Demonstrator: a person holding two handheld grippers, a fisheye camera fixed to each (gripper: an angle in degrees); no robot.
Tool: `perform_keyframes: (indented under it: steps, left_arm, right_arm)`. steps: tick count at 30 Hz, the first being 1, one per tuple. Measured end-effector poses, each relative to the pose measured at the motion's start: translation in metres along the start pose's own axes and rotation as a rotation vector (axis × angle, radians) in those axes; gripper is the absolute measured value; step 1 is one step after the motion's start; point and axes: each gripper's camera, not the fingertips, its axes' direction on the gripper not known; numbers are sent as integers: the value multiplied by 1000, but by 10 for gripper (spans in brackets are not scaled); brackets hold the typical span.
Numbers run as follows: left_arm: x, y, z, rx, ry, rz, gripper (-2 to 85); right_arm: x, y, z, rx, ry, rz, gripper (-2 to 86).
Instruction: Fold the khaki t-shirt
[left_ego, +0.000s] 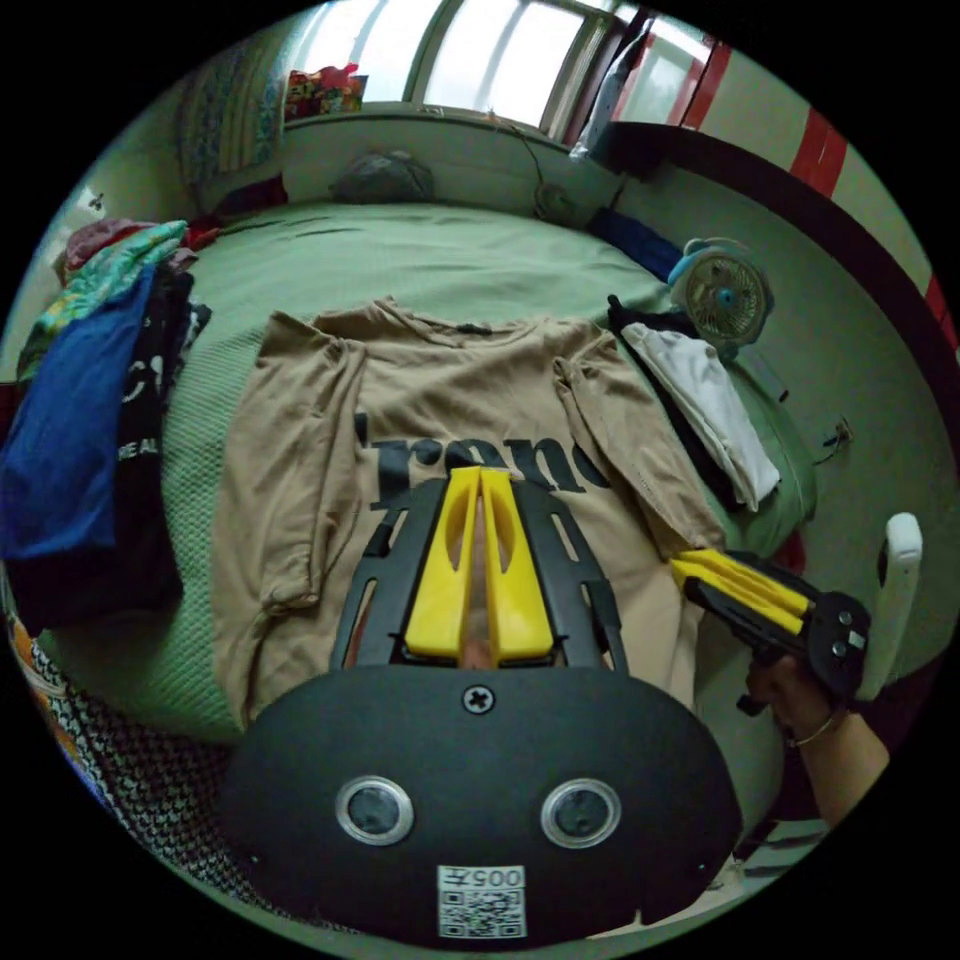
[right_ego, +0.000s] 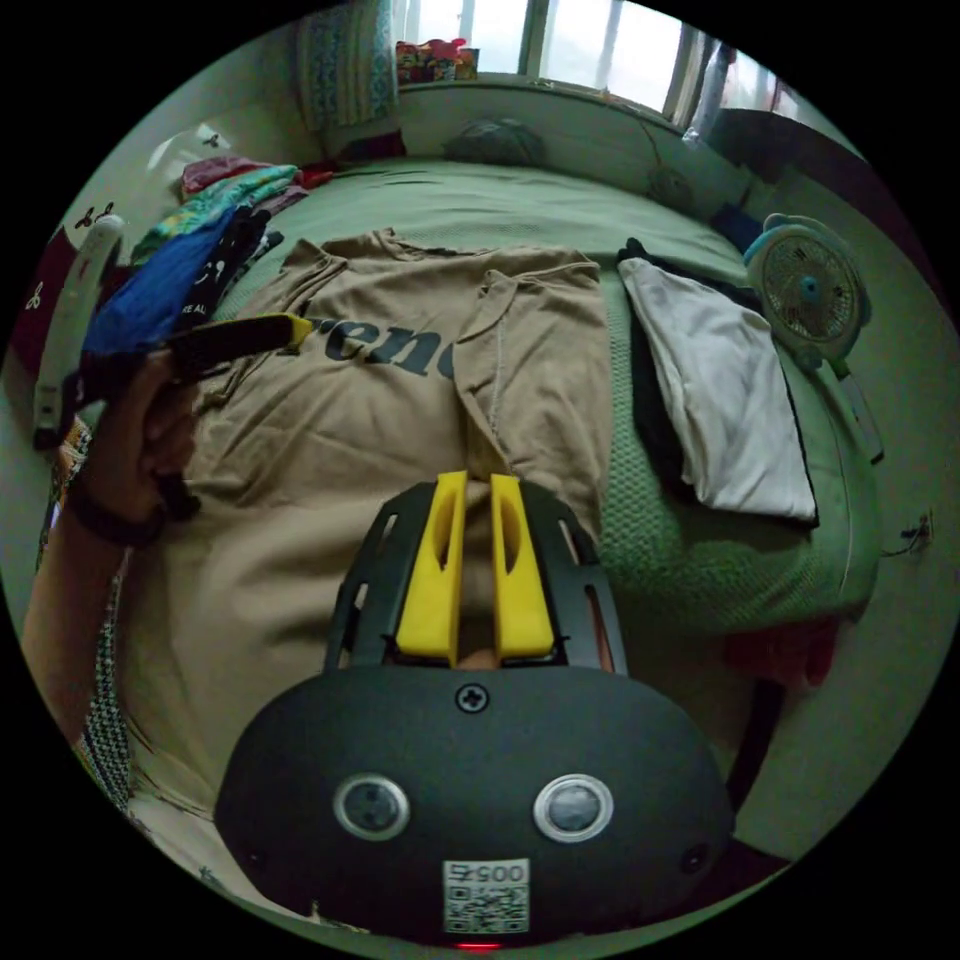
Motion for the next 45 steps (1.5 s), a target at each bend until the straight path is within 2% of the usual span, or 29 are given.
perform_keyframes:
  steps: [4,8,12,15,17,21,27,38,40,43,45]
  left_arm:
    - [-36,21,-38,11,-86,6,-5]
    - [-90,64,-57,-76,-169,-91,-3]
    - [-136,110,-69,-107,-159,-225,3]
    - [-154,129,-75,-117,-183,-244,16]
    - [-162,136,-81,-107,-196,-238,37]
    - [-177,144,-87,-110,-90,-237,72]
    - [-183,151,-83,-155,-82,-169,115]
    - [-194,160,-85,-192,-137,-118,113]
    - [-196,159,-87,-211,-130,-130,110]
    - [-199,156,-91,-239,-136,-115,95]
    - [-200,154,-94,-265,-74,-90,53]
  right_arm:
    - [16,23,-2,39,17,76,36]
    - [29,43,4,31,15,146,40]
    - [36,65,12,22,7,208,44]
    - [34,77,15,29,21,190,45]
    - [34,81,17,14,38,169,47]
    - [43,85,19,-3,28,188,63]
    - [52,87,27,-37,17,230,82]
    - [56,77,56,-113,20,221,57]
    - [56,70,63,-162,-29,253,5]
    - [55,61,64,-191,-42,276,-12]
    - [53,58,62,-177,-34,261,-15]
